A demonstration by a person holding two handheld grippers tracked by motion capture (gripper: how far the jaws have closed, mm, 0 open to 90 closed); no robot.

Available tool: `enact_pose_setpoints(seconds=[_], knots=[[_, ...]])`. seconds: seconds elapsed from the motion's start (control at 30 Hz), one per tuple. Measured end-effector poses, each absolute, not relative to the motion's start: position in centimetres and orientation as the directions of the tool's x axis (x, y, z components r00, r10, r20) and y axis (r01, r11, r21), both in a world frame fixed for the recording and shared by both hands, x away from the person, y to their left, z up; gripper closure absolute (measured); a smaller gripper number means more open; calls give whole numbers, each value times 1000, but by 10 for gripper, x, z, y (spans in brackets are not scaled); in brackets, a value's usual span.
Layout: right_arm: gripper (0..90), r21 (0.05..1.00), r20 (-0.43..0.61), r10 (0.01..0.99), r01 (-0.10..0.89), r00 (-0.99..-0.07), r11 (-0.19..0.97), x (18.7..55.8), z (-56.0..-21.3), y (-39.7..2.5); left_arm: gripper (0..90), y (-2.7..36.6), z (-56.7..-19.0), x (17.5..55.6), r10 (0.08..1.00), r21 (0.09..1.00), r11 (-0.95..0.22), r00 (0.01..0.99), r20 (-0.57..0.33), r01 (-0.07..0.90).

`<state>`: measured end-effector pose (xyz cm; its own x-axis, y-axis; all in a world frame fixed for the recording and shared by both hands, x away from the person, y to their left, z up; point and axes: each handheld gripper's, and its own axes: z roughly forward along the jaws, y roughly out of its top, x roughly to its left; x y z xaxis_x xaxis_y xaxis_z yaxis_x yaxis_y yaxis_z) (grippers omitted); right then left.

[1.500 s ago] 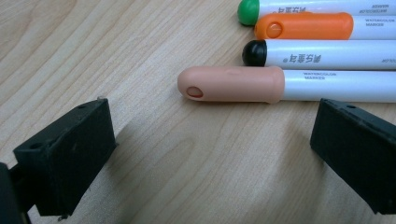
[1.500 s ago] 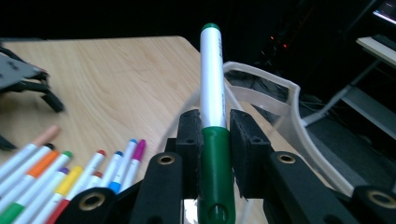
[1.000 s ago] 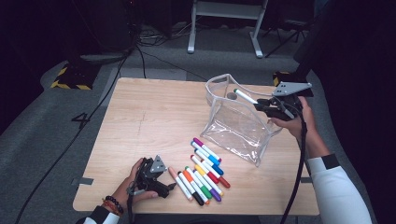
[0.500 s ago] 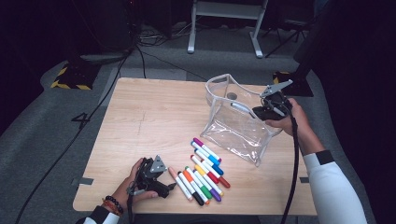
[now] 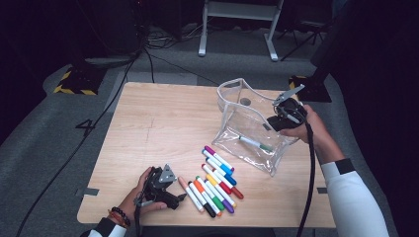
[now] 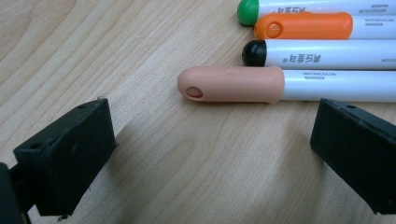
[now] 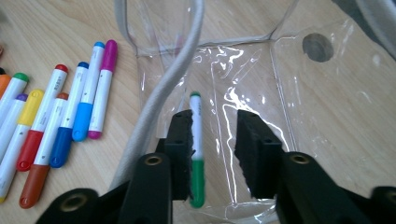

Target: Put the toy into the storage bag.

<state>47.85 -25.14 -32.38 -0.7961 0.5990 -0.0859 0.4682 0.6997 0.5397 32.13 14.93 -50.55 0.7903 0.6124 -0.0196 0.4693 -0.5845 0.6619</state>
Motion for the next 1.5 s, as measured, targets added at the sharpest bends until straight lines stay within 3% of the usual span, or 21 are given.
enact_pose_setpoints(seconds=[0.23,0.37,0.73,1.0,1.17,1.33,1.5], knots=[[515,607,-113,643,459,-758,648,472,-313,-264,2,149,-505,321,612,662,-584,790,-20,469],[455,716,-143,623,354,-769,602,451,-296,-276,2,149,-505,321,613,662,-584,790,-20,470],[417,811,-167,604,240,-780,534,394,-289,-283,4,149,-505,321,613,662,-586,790,-16,468],[408,835,-127,520,192,-844,516,349,-311,-272,4,149,-505,321,614,662,-585,789,-16,469],[403,820,-117,479,187,-870,541,326,-347,-258,4,149,-505,321,614,662,-585,789,-16,468],[407,794,-138,463,181,-876,580,323,-372,-247,4,149,-505,321,614,662,-585,789,-16,469],[468,775,-119,450,201,-885,599,335,-404,-230,4,149,-505,321,614,662,-585,789,-16,469]])
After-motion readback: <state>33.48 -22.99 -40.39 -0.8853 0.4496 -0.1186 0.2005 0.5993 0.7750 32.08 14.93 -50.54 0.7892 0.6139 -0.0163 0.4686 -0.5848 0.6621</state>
